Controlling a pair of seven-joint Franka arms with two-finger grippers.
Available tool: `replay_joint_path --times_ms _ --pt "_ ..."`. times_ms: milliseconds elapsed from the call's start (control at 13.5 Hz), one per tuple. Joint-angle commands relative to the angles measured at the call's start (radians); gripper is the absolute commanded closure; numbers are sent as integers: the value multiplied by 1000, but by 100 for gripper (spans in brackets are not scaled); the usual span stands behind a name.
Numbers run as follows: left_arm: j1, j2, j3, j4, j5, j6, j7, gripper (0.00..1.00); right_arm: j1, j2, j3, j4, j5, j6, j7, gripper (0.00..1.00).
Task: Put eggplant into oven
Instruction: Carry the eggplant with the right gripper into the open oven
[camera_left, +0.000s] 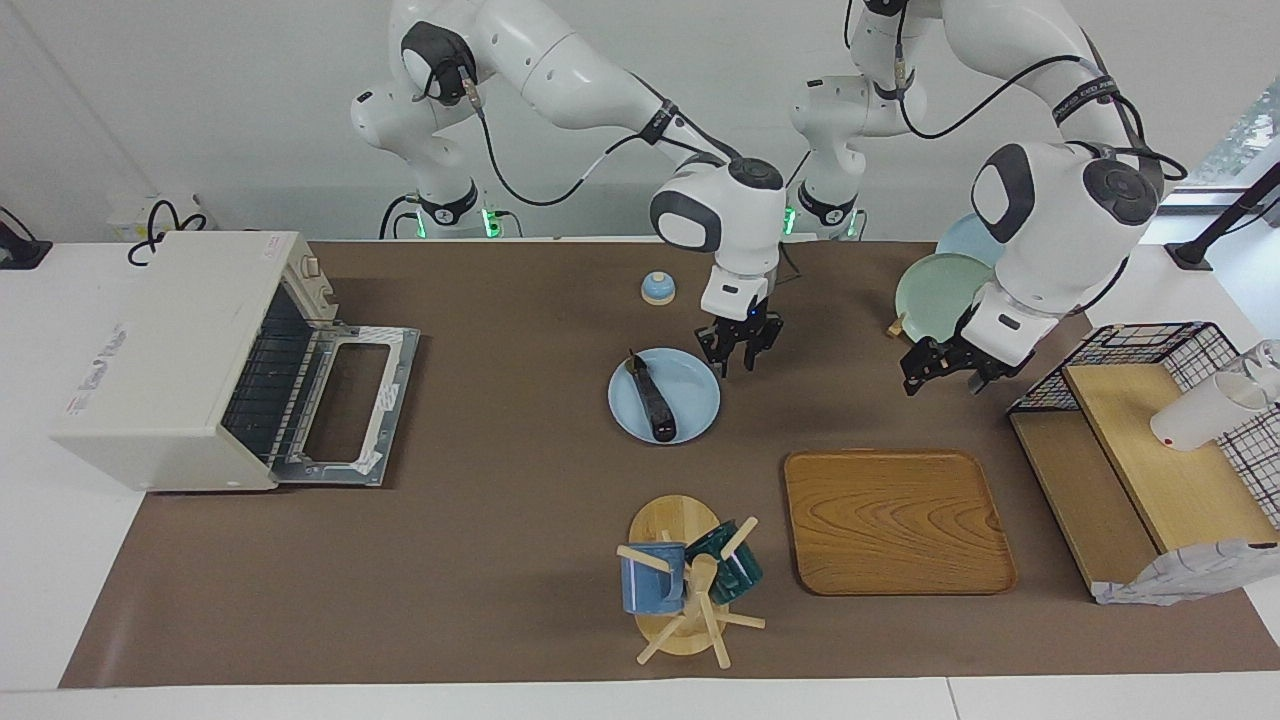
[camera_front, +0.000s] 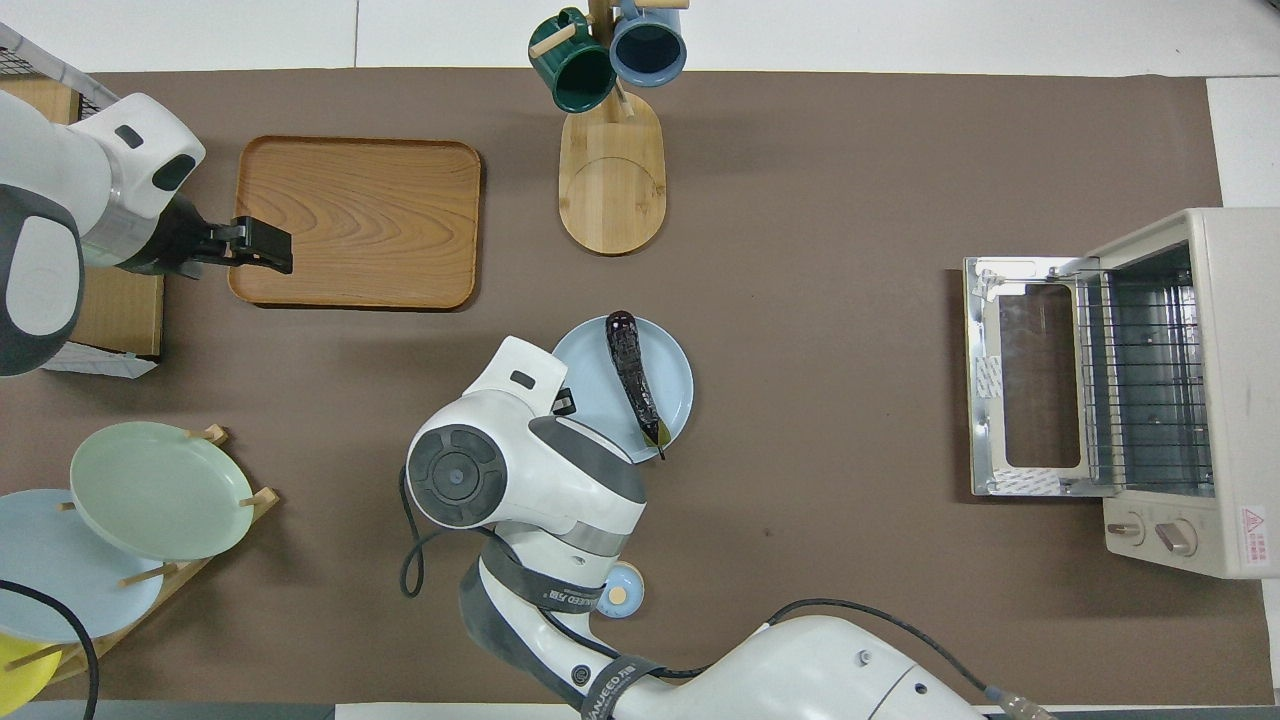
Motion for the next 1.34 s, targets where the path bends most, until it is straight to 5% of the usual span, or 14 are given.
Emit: replay_joint_path --times_ms 0,297,742,891,965,1114,1262 --pt "-9 -8 -2 77 71 -105 9 0 -19 -69 5 -100 -31 41 1 55" --pt "-9 -110 -3 56 74 -198 31 0 -27 -86 3 -172 -62 102 0 58" --pt "-9 -264 -6 -142 68 -182 27 0 -27 -99 2 -234 -62 144 4 69" --pt "-6 -261 -6 -128 64 -178 36 0 -28 -108 0 -264 -63 178 0 78" --pt "-6 -253 -6 -101 64 -176 39 0 -38 -108 0 -271 -79 179 -12 98" --pt "-12 -235 -2 -17 62 -227 36 0 -35 -117 0 -249 -143 102 -16 100" --pt "-8 -195 -2 91 64 -343 36 0 -39 -138 3 -155 -160 -109 -19 100"
